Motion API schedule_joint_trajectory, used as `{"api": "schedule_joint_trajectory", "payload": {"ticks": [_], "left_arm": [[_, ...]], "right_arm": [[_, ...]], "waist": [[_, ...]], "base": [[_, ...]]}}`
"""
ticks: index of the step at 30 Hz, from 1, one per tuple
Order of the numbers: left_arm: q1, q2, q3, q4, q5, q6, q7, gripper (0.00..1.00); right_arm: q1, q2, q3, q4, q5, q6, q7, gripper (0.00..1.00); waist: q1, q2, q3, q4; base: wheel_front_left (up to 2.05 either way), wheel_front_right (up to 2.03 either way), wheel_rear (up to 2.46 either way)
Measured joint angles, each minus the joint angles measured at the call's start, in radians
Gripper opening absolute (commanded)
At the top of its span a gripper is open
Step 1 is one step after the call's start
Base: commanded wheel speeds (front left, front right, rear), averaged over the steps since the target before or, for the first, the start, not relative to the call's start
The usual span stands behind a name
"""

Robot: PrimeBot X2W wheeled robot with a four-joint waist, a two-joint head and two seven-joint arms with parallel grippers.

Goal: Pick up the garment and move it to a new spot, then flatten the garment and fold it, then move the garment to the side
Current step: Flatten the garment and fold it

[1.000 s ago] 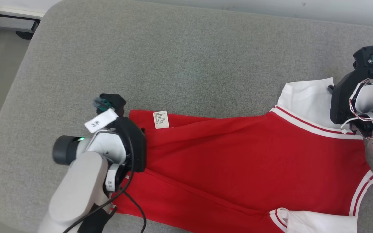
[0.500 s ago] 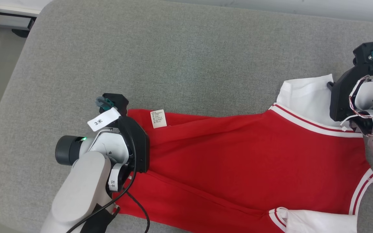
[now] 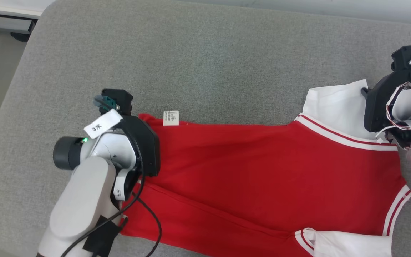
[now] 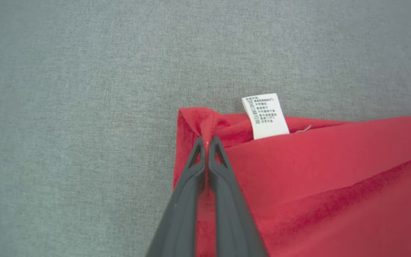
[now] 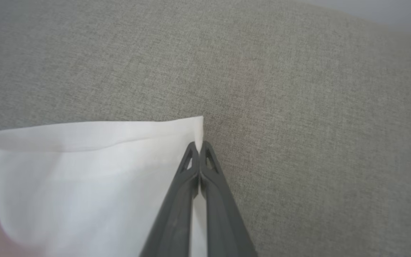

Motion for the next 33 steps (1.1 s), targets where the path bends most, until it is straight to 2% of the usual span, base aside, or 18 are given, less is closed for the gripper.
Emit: {"api": "schedule_joint_trajectory", "payload": {"ticks": [8, 24, 33], "left_arm": [[-0.037, -0.004, 0.038, 0.005, 0.028, 0.000, -0.103, 0.00], [-0.093, -0.012, 0.084, 0.111, 0.036, 0.000, -0.253, 0.00], [-0.181, -0.017, 0.086, 0.181, 0.041, 0.000, -0.334, 0.00]], "right_arm": [[-0.037, 0.004, -0.011, 0.018, 0.000, -0.003, -0.049, 0.00], [-0.092, 0.022, -0.035, 0.037, 0.000, -0.064, -0.160, 0.00], [-0.123, 0.027, -0.043, 0.037, -0.001, -0.072, -0.241, 0.00]], "waist": [[0.0000, 0.0000, -0.010, -0.018], [0.0000, 0.0000, -0.005, -0.063], [0.0000, 0.0000, 0.007, -0.082]], "base": [[0.00, 0.00, 0.00], [0.00, 0.00, 0.00], [0.00, 0.00, 0.00]]}}
